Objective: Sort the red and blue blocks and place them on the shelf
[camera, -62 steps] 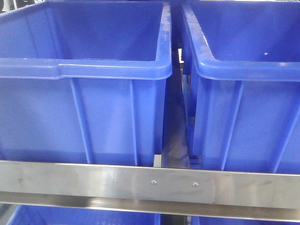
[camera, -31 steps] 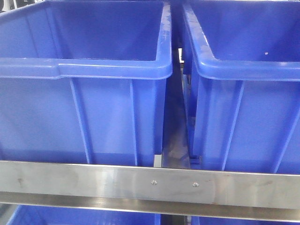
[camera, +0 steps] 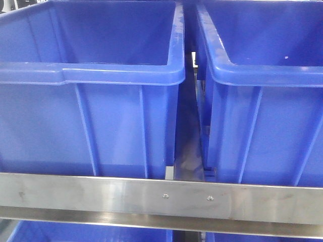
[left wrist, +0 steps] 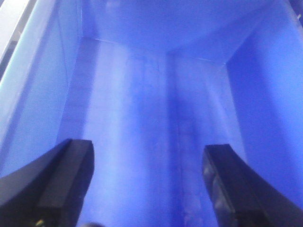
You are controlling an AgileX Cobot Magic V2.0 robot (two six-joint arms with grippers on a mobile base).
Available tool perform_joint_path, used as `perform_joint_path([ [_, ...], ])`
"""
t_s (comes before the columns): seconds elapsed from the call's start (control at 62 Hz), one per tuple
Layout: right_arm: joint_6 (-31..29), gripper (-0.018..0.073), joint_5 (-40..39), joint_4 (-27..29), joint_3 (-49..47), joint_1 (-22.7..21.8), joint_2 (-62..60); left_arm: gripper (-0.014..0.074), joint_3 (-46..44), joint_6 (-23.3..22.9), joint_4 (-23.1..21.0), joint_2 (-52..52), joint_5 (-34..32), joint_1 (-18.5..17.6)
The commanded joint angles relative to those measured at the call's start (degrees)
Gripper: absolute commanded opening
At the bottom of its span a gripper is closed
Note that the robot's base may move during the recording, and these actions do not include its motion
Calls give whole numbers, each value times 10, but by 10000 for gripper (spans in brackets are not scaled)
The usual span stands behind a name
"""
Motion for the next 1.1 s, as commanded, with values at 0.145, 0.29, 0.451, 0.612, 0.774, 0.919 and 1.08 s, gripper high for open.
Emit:
perform_joint_path([
  [0.145,-4,72,-19,-7,-23,-2,-23,147,-22,2,-6,-18,15,-4],
  [0.29,-4,65,33,-4,-13,-2,-63,134,-18,2,-6,-44,38,-4],
  [0.451,-4,65,28,-4,45,-2,-143,134,21,1,-7,-107,14,-4],
  [0.612,-4,66,21,0,111,-2,-228,134,86,1,-7,-186,-1,-4],
  [0.774,-4,66,29,0,173,-2,-322,134,159,1,-16,-275,-10,-4],
  [0.919,-4,66,32,0,204,-2,-385,134,204,1,-16,-340,-10,-4],
  [1.08,-4,66,40,0,219,-2,-425,134,246,1,-16,-394,-15,-4],
])
